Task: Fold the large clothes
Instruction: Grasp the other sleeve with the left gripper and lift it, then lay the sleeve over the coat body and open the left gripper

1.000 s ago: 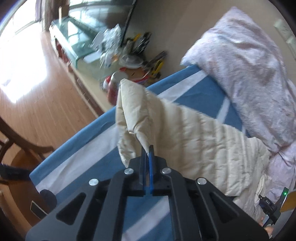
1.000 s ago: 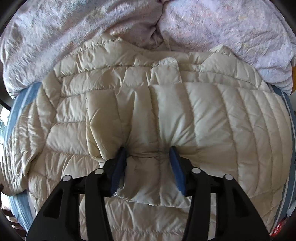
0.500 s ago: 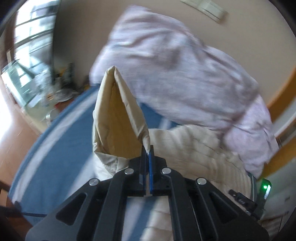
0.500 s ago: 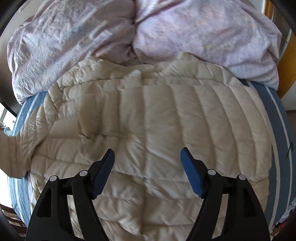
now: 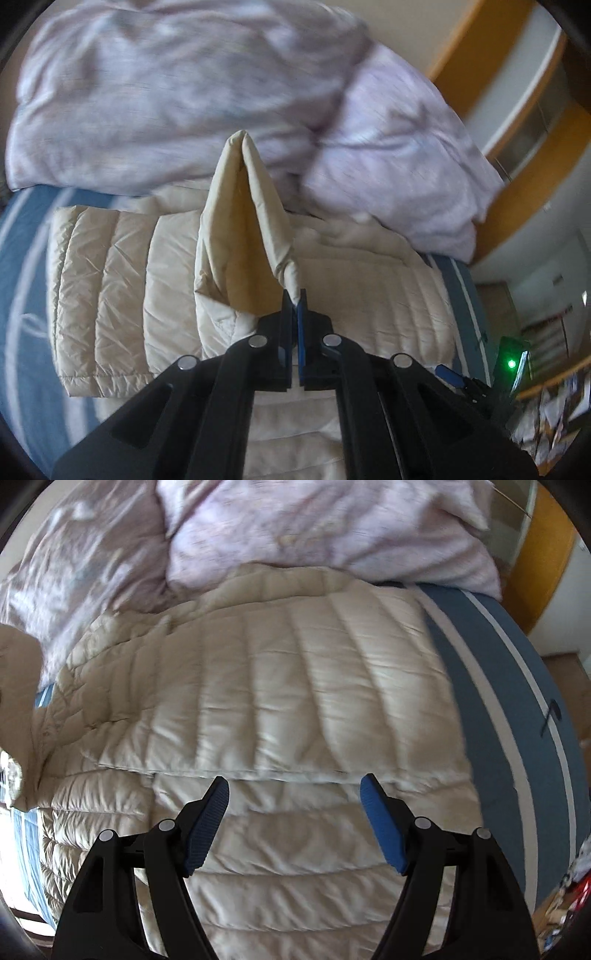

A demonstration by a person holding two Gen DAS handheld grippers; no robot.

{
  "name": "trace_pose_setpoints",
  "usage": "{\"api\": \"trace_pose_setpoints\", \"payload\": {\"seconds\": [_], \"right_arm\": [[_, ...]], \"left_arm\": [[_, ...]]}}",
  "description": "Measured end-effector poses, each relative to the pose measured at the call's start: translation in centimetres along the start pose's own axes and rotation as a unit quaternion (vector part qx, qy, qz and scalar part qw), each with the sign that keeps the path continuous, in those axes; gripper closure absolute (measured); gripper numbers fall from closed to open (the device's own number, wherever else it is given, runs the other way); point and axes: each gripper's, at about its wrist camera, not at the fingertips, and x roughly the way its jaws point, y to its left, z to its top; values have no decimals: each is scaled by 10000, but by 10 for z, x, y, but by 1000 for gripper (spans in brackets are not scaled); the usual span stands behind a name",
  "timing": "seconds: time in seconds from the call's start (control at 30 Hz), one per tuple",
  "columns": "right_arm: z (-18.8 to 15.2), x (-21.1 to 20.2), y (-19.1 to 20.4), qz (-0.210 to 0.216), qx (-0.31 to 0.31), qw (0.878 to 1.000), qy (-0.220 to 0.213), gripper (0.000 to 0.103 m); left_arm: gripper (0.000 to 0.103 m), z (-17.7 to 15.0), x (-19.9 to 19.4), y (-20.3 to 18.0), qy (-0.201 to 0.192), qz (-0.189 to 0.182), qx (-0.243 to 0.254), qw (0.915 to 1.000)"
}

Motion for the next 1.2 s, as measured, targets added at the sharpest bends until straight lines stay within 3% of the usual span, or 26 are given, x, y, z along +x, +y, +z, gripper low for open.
{"api": "trace_pose_setpoints", "payload": {"seconds": [0.17, 0.37, 0.43, 0.5, 0.67, 0.8, 0.9, 0.97, 1.2], "right_arm": [[-5, -5, -31, 4, 273, 9996, -1, 28], [-8, -8, -48, 18, 438, 9990, -10, 28], [-8, -9, -48, 40, 425, 9991, -18, 28], [-6, -10, -45, 80, 385, 9992, -34, 28], [4, -9, -23, 279, 213, 9993, -128, 28], [13, -10, 0, 460, 42, 9988, -186, 28], [21, -9, 18, 554, -48, 9982, -227, 31], [24, -10, 29, 656, -131, 9974, -254, 41], [37, -8, 63, 869, -367, 9951, -310, 60]], "left_arm": [[101, -9, 40, -46, 356, -226, 270, 9987], [100, -22, 71, -66, 765, -393, 321, 9958], [97, -24, 74, -68, 824, -423, 299, 9953], [83, -25, 74, -66, 837, -492, 234, 9950], [67, -20, 65, -44, 724, -424, 90, 9964], [45, -16, 54, -16, 646, -530, -204, 9963], [43, -13, 44, 3, 542, -450, -302, 9971], [43, -13, 42, 14, 521, -230, -284, 9980], [43, -18, 38, 58, 551, 331, -430, 9970]]}}
